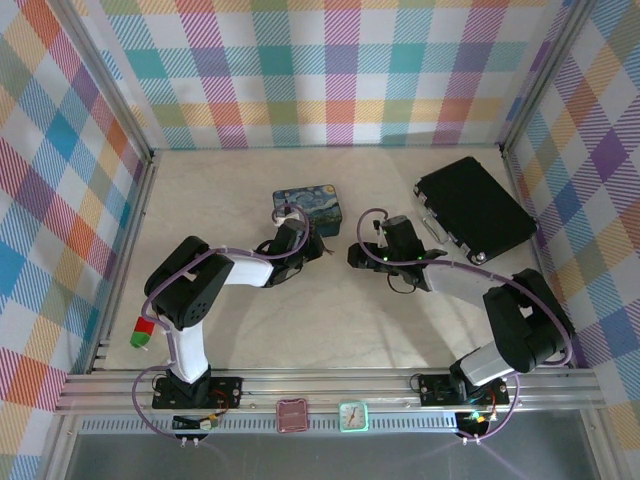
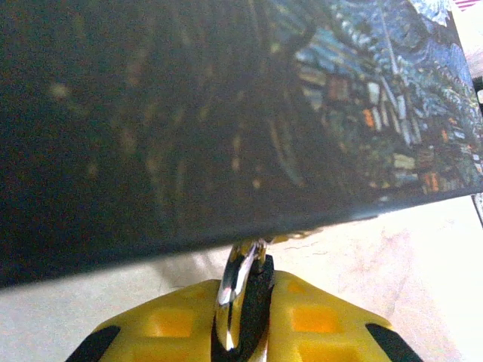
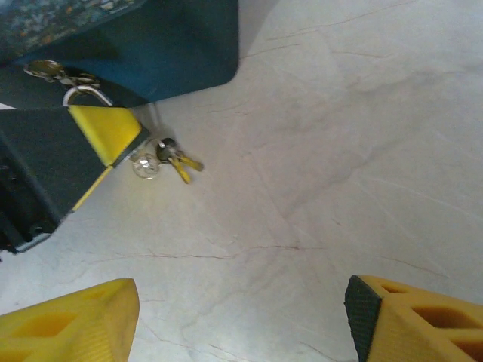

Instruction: Unlock a padlock with a key

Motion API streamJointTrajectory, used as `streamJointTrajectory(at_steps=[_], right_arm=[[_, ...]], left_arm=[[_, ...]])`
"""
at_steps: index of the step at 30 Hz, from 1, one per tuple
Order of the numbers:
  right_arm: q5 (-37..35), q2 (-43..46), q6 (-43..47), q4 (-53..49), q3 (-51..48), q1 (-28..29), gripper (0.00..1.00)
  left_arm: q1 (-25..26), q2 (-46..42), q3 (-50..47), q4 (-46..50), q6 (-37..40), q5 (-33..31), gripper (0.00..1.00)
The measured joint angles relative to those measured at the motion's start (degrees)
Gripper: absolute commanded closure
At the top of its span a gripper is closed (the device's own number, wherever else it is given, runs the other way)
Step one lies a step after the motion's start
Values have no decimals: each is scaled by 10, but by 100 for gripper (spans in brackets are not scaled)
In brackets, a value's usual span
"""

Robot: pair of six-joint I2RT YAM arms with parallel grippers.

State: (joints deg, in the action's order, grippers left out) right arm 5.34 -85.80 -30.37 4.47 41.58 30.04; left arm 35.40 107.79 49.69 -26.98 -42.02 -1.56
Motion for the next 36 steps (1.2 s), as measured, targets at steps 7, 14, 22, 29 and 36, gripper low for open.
streamJointTrajectory(at_steps=[7, 14, 22, 29, 36], right_arm=[[60, -14, -30, 63, -22, -12, 29], [160, -59, -110, 206, -60, -42, 51], [225, -159, -187, 393, -62, -45, 64], [241, -231, -213, 506, -44, -45, 63], [253, -255, -229, 567, -29, -46, 72]], left_arm=[[0, 0, -7, -30, -50, 36, 100], [0, 0, -37, -115, -125, 71, 100], [-1, 0, -45, -185, -170, 95, 100], [-2, -1, -46, -197, -173, 101, 100], [-3, -4, -49, -197, -171, 101, 100]])
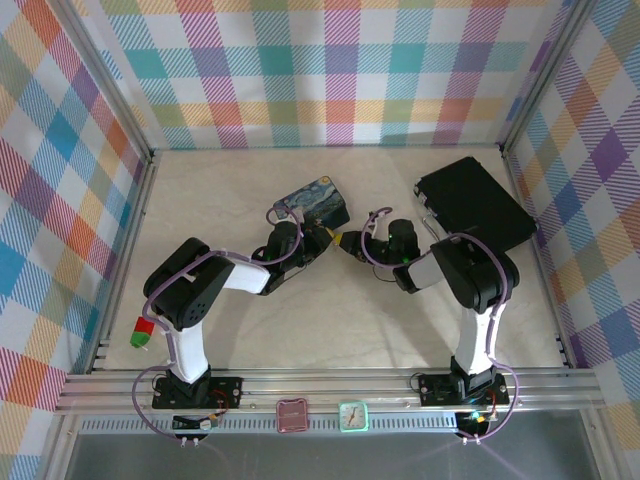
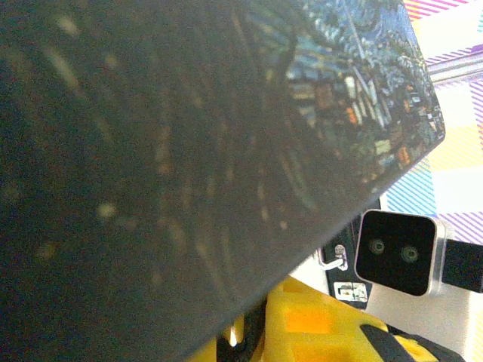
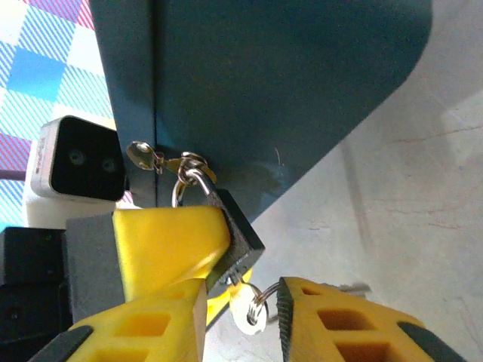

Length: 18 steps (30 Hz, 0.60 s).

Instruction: Unlock a padlock with a key

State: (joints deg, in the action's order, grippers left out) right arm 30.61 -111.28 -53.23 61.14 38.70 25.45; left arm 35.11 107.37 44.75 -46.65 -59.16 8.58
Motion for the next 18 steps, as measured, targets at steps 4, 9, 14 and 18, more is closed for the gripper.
streamJointTrajectory(at_steps=[4, 9, 14, 18], right_arm=[[7, -12, -8, 15, 3, 1, 78], [11, -18, -19, 24, 3, 0, 82], [16, -27, -31, 34, 3, 4, 76], [16, -28, -37, 38, 3, 9, 89]], left_arm=[[0, 0, 0, -1, 0, 0, 100], [-1, 0, -4, -5, -1, 3, 100], [-1, 0, -4, -5, -1, 4, 100], [-1, 0, -4, -9, -4, 4, 100]])
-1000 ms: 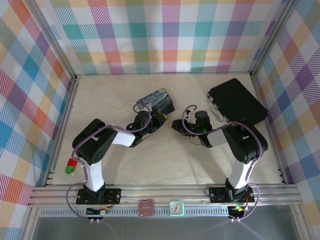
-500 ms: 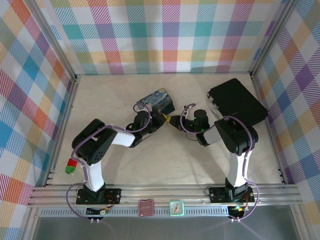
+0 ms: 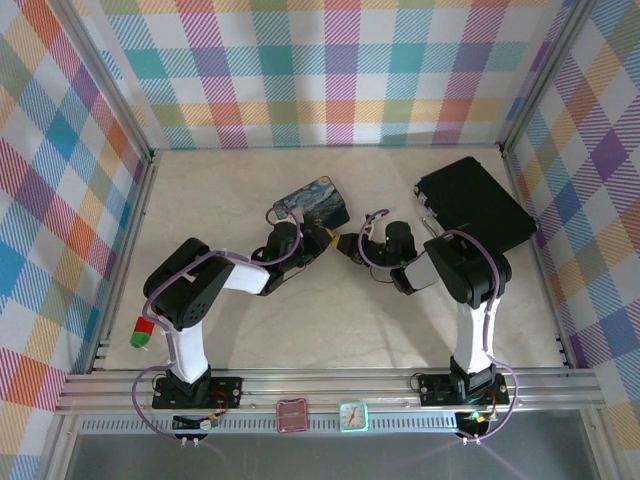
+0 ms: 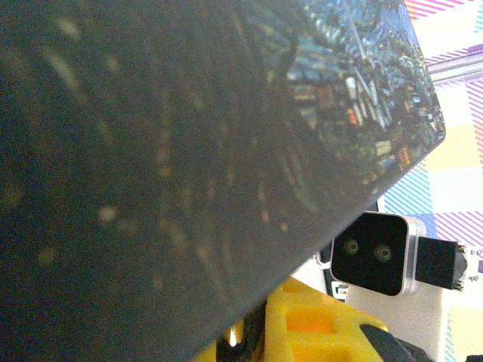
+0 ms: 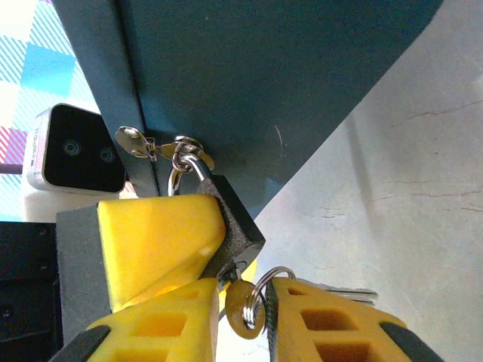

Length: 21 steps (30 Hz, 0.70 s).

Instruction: Unlock a padlock with a key

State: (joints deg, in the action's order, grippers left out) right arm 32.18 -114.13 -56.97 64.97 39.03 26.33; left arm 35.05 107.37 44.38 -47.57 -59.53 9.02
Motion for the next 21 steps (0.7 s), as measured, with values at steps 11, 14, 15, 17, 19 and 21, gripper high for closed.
streamJointTrajectory(at_steps=[11, 14, 15, 17, 19, 21], right_arm=[[29, -29, -69, 38, 16, -1, 100], [35, -33, -112, 57, 16, -1, 100], [35, -33, -129, 63, 16, -1, 100], [33, -33, -167, 74, 16, -1, 100], [28, -33, -223, 87, 16, -1, 100], [15, -30, -293, 94, 16, 3, 100]], left_arm=[[-7, -7, -25, -31, -9, -3, 100], [-7, -7, -30, -50, -6, -5, 100], [-8, -7, -30, -55, -3, -5, 100], [-9, -7, -30, -66, 7, -5, 100], [-9, -3, -34, -90, 16, -9, 100], [-9, 11, -42, -139, 24, -14, 100]])
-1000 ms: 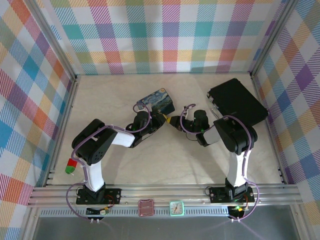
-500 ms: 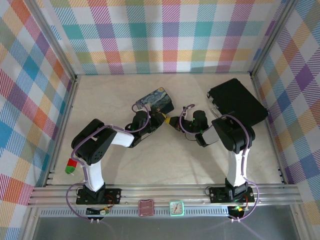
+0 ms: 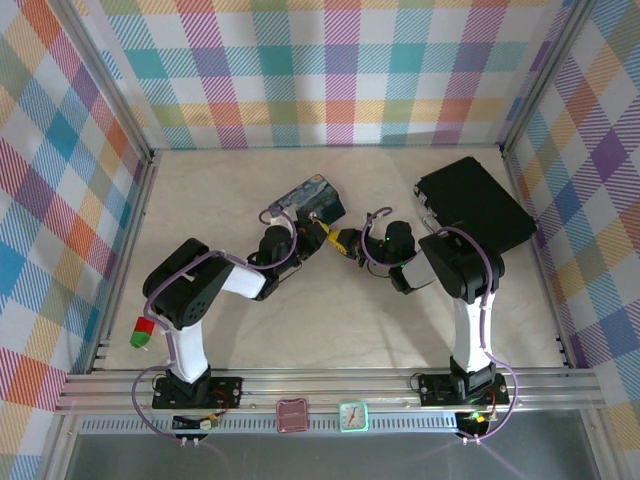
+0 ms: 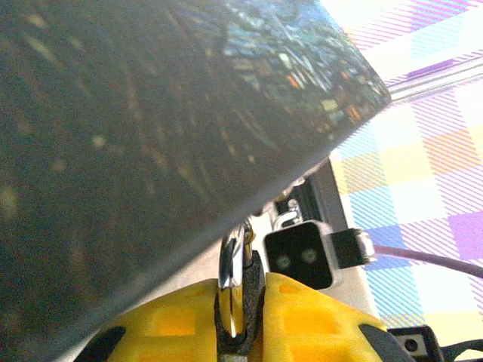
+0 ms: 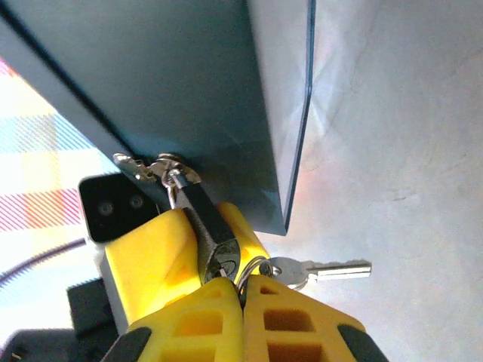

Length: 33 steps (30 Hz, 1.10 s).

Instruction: Unlock a padlock with a key

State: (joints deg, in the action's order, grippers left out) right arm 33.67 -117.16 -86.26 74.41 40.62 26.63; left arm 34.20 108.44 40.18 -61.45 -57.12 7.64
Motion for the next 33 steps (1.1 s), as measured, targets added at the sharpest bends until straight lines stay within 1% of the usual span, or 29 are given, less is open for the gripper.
streamJointTrajectory(at_steps=[3, 6, 9, 13, 16, 20, 25, 26, 28, 33], right_arm=[[-37, 9, -101, -8, 0, 14, 100], [-83, 15, -200, -18, 0, 35, 100], [-142, 22, -259, -28, 1, 63, 100], [-179, 23, -296, -43, 22, 78, 100], [-189, 23, -309, -50, 31, 80, 100], [-193, 23, -319, -50, 31, 81, 100], [-166, 17, -316, -47, 34, 71, 100], [-154, 12, -308, -46, 39, 68, 98], [-136, 4, -287, -44, 49, 63, 88], [-96, -1, -181, -43, 55, 48, 74]], left_arm=[[-2, 33, -14, -88, -1, -8, 100], [-1, 44, -29, -137, 11, -30, 100], [-1, 44, -45, -162, 21, -55, 100], [-1, 44, -48, -181, 25, -89, 100], [-1, 44, -45, -185, 26, -102, 100], [-1, 44, -43, -184, 27, -103, 100], [-2, 44, -43, -183, 23, -101, 100], [-3, 44, -43, -182, 21, -101, 100], [-8, 44, -42, -181, 15, -97, 100], [-11, 42, -34, -161, 1, -68, 100]])
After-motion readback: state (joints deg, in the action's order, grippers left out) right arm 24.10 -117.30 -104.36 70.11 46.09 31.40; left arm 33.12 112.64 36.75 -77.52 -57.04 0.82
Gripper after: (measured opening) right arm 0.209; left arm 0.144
